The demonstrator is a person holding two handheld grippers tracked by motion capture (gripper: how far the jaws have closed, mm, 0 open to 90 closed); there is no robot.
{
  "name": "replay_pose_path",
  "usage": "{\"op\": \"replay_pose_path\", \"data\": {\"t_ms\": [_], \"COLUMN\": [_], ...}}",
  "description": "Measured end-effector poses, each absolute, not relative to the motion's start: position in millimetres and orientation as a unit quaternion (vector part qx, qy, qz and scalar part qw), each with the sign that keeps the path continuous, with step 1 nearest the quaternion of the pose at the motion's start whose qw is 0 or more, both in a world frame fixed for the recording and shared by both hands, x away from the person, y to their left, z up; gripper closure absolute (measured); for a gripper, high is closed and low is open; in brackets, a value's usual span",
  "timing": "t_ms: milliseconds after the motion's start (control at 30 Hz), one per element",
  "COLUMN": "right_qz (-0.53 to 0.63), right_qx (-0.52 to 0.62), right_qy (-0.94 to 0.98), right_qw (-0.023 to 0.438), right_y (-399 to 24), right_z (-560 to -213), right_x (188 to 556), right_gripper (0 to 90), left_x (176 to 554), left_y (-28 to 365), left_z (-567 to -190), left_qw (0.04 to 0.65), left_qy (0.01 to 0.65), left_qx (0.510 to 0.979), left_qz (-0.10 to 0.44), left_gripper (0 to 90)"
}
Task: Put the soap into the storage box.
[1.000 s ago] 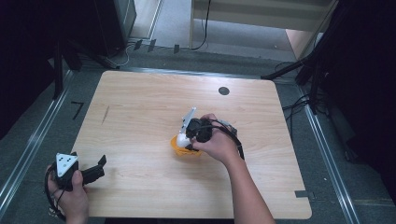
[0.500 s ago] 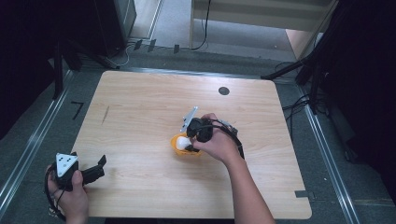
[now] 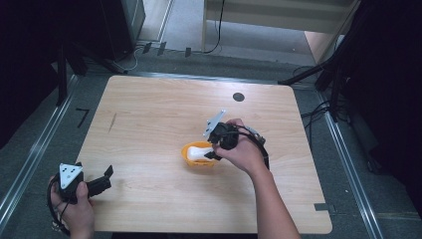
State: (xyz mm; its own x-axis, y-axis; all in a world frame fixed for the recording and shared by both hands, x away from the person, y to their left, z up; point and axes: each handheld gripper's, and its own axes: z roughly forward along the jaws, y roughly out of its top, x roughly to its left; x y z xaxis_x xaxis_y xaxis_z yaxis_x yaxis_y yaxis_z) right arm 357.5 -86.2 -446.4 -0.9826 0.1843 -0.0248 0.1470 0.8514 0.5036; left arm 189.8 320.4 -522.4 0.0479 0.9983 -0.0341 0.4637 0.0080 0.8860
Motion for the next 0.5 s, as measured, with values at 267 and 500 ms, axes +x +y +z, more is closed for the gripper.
{"op": "replay_pose_path", "data": {"t_ms": [267, 500], "right_qz": [0.273, 0.282], "right_qx": [0.106, 0.122], "right_qy": [0.955, 0.950], "right_qw": [0.041, 0.045], "right_y": [-111.5, -133.9], "right_z": [-445.0, -444.9], "right_x": [354.4, 350.4], "right_gripper": [42.6, 41.4], "left_x": [189.8, 189.7], "left_y": [319.3, 319.1], "left_z": [-522.5, -522.5], "left_qw": [0.384, 0.383], "left_qy": [0.594, 0.593], "left_qx": [0.614, 0.615], "left_qz": [0.351, 0.351], "left_gripper": [0.0, 0.0]}}
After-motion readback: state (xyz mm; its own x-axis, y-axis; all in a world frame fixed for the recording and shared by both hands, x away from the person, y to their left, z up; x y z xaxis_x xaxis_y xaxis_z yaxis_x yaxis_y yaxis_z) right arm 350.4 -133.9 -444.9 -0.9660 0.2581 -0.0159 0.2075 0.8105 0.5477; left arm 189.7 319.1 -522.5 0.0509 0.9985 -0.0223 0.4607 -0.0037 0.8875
